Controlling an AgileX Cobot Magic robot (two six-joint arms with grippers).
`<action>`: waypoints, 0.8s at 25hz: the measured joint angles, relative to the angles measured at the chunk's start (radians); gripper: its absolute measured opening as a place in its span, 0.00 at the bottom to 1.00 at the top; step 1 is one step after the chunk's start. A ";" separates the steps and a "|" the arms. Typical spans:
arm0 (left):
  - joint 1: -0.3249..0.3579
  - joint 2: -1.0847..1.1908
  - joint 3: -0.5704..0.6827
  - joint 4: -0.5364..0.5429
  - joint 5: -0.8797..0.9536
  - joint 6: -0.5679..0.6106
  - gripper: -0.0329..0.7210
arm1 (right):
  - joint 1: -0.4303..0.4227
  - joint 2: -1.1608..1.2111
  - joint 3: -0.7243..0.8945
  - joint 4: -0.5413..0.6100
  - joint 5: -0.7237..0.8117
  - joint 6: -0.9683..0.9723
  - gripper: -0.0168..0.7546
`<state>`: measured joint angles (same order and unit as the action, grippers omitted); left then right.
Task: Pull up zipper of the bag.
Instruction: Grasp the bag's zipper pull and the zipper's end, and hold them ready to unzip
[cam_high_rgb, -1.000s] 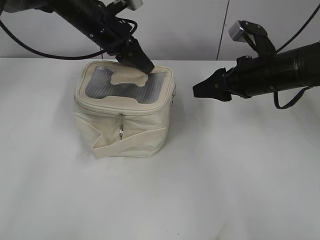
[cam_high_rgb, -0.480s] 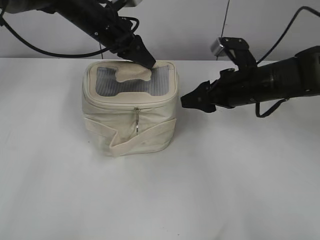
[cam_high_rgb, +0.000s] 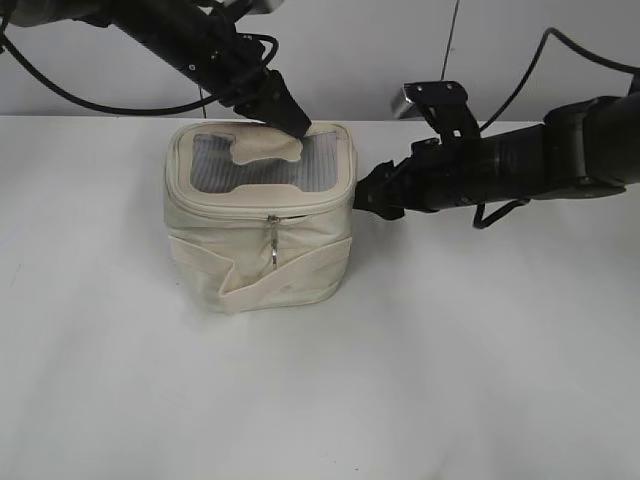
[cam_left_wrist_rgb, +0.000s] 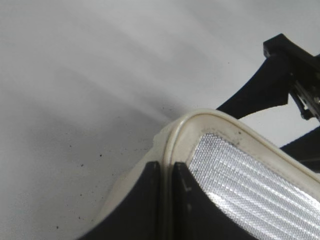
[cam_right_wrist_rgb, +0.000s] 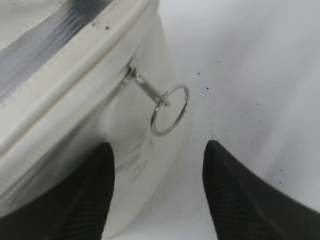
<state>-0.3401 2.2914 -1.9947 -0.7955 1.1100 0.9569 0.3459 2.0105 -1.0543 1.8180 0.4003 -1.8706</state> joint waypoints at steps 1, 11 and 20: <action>0.000 0.000 0.000 0.000 0.001 0.000 0.09 | 0.000 0.010 -0.011 0.000 0.000 0.000 0.60; 0.001 0.000 0.000 0.004 0.002 0.000 0.09 | 0.028 0.090 -0.124 0.000 -0.040 0.007 0.32; 0.000 0.000 0.000 0.003 0.002 0.000 0.09 | 0.038 0.009 -0.029 0.006 -0.119 0.060 0.03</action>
<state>-0.3403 2.2914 -1.9947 -0.7928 1.1119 0.9569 0.3839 2.0192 -1.0828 1.8243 0.2815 -1.8104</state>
